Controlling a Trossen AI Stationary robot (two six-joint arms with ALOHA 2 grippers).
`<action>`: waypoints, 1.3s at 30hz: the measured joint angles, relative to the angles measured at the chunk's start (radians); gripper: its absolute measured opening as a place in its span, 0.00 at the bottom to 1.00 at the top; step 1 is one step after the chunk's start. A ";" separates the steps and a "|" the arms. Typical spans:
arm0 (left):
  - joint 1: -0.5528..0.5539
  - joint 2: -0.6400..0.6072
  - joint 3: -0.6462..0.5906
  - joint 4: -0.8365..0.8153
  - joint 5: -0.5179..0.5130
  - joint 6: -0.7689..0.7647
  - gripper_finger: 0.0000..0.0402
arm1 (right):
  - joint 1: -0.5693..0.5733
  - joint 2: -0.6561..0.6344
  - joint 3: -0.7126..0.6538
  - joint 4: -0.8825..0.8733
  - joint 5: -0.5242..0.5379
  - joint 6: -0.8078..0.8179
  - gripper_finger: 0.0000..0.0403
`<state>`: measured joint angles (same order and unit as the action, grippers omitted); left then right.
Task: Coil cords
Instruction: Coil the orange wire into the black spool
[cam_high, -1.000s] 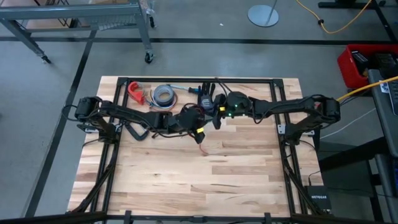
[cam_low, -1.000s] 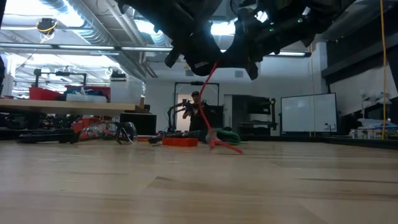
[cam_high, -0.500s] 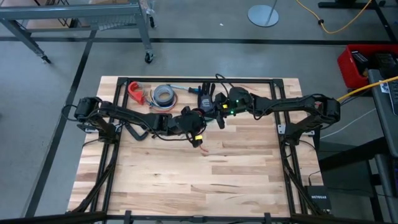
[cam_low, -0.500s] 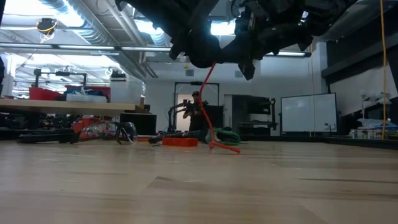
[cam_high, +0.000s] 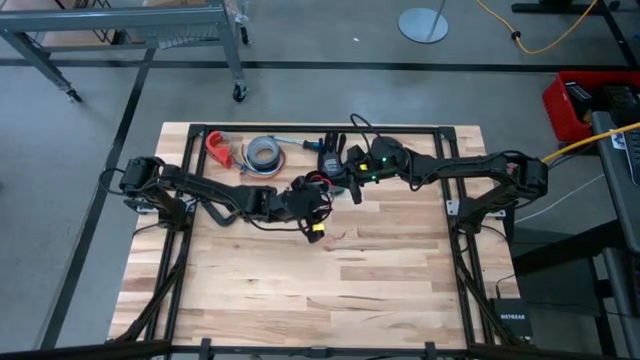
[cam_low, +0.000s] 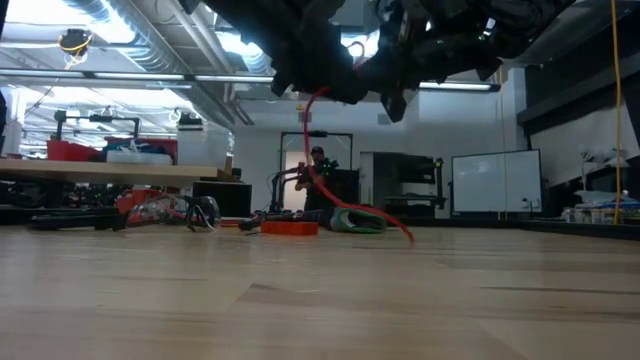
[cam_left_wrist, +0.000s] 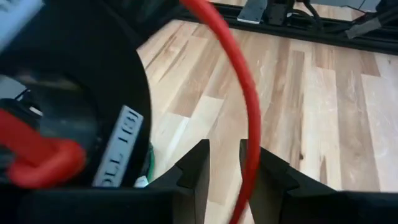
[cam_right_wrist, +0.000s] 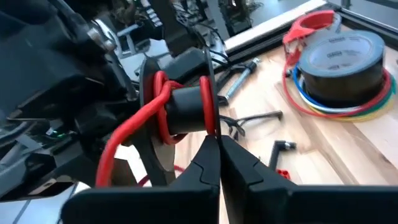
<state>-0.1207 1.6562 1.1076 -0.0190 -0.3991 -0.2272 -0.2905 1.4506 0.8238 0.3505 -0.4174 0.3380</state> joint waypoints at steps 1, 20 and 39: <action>-0.002 0.000 0.000 -0.001 0.000 0.000 0.20 | 0.000 -0.003 0.000 0.001 -0.005 0.000 0.00; -0.074 0.000 0.000 -0.137 -0.005 -0.050 0.12 | -0.058 -0.012 0.001 0.000 -0.169 0.025 0.00; -0.085 -0.001 0.000 -0.154 -0.005 -0.104 0.12 | -0.066 -0.012 0.000 -0.008 -0.309 0.025 0.00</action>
<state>-0.2057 1.6553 1.1076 -0.1731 -0.4038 -0.3314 -0.3561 1.4384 0.8242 0.3420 -0.7265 0.3626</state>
